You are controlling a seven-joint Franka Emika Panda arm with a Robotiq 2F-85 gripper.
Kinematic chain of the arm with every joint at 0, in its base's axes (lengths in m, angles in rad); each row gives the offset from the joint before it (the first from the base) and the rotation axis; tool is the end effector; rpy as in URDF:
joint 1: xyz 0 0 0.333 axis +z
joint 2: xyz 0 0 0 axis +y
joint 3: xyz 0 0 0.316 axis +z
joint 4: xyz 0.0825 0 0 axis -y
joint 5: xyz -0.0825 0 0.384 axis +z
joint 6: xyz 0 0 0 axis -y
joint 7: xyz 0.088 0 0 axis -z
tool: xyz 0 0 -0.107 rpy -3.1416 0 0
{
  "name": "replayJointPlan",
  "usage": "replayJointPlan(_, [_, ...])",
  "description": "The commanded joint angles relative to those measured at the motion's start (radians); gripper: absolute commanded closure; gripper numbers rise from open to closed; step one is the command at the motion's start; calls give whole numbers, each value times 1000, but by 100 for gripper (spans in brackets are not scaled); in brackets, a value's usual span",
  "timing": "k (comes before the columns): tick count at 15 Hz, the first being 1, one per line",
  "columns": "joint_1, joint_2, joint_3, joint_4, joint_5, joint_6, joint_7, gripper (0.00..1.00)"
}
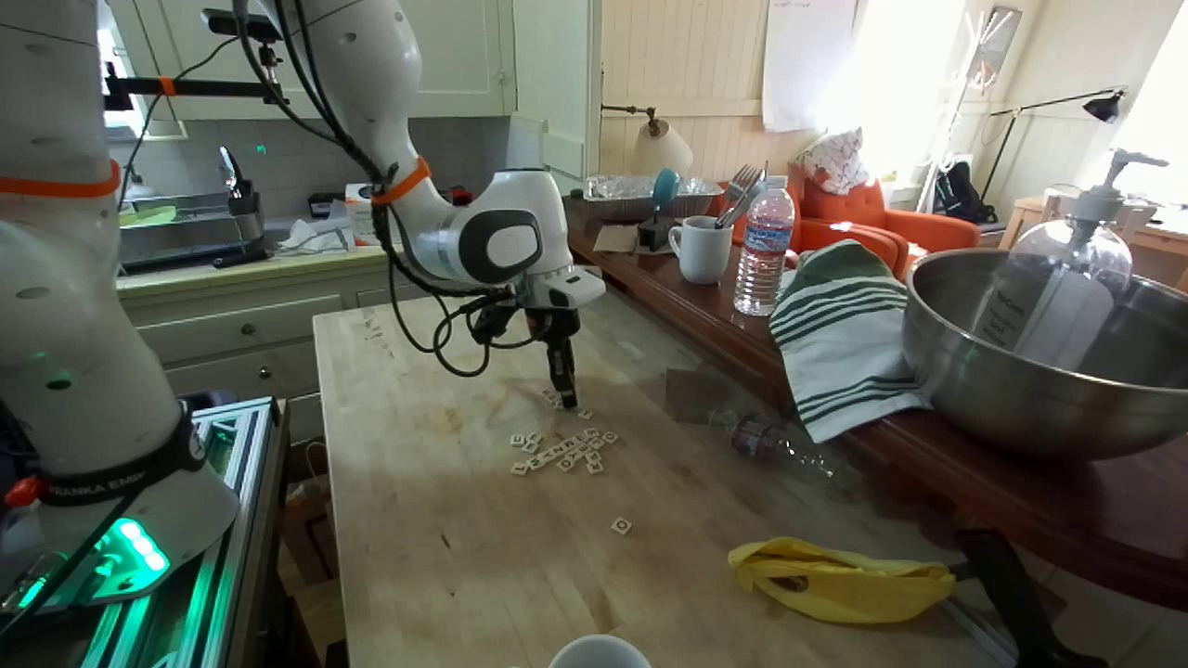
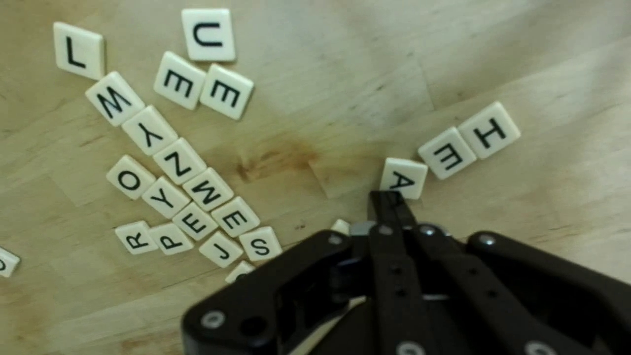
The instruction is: Align the small blocks on the table
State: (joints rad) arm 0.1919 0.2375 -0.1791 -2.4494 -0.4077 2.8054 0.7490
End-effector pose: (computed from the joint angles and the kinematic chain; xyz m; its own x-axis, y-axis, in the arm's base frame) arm 0.4939 0.0228 0.2155 0.9241 -0.3266 0.1982 -0.3517 -0.9299 0.1076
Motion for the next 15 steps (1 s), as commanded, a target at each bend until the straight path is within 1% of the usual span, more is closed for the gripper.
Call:
replayJointPlan(1, [-1, 18, 7, -7, 60, -1, 59, 100])
replayJointPlan(7, [-5, 14, 10, -10, 130, -6, 133, 100])
replayJointPlan(15, [-17, 6, 26, -21, 257, -7, 181, 100])
